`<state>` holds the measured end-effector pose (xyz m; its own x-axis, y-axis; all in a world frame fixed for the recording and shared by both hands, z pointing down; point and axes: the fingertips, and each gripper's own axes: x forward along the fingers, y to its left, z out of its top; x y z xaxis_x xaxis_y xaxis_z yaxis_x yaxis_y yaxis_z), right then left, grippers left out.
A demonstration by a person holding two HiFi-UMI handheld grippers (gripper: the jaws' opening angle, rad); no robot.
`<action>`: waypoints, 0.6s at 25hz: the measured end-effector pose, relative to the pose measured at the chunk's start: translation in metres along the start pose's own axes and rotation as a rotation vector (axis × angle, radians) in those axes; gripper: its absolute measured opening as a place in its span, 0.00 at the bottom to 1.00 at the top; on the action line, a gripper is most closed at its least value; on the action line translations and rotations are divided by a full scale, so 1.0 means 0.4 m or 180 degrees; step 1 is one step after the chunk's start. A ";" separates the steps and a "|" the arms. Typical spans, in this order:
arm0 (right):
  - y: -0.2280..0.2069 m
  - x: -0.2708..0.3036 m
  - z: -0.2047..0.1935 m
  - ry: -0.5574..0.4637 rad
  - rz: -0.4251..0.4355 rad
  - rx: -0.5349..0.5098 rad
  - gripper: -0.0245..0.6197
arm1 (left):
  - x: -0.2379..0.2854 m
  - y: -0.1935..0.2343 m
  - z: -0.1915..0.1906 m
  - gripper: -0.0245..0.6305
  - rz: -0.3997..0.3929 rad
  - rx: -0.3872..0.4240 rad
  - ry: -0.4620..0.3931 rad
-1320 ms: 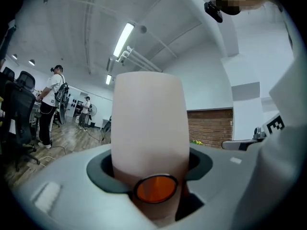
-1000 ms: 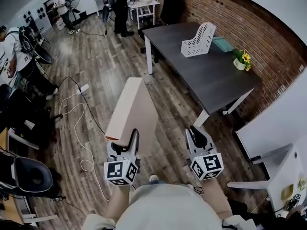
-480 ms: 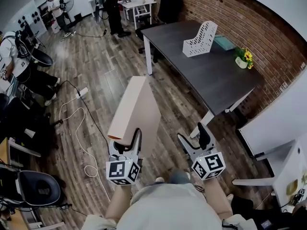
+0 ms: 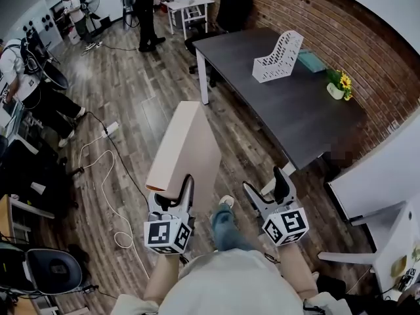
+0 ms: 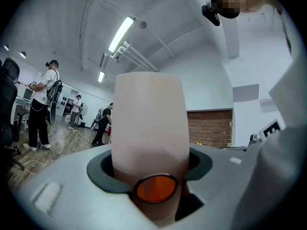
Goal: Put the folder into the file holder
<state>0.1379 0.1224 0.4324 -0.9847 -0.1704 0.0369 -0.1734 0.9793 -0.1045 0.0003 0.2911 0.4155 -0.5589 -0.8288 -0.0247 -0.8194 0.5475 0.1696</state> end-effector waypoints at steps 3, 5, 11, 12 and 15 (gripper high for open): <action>-0.051 0.075 -0.003 -0.0003 -0.0029 0.0004 0.67 | 0.084 0.022 -0.008 0.45 -0.0022 0.0010 0.0003; -0.080 0.131 0.000 0.0000 -0.0031 -0.0005 0.67 | 0.144 0.043 -0.011 0.45 -0.0022 0.0013 0.0013; -0.181 0.306 0.048 -0.0019 -0.0051 -0.0047 0.67 | 0.351 0.098 0.004 0.45 -0.0055 0.0015 0.0072; -0.201 0.335 0.061 -0.0022 -0.0054 -0.0055 0.67 | 0.388 0.102 0.010 0.45 -0.0071 0.0030 0.0084; -0.262 0.416 0.094 -0.0045 -0.0082 -0.0066 0.67 | 0.496 0.113 0.030 0.45 -0.0128 0.0050 0.0091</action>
<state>-0.0087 -0.0128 0.4120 -0.9801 -0.1971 0.0252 -0.1985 0.9766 -0.0829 -0.1490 0.1528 0.4062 -0.5219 -0.8530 -0.0029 -0.8431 0.5153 0.1536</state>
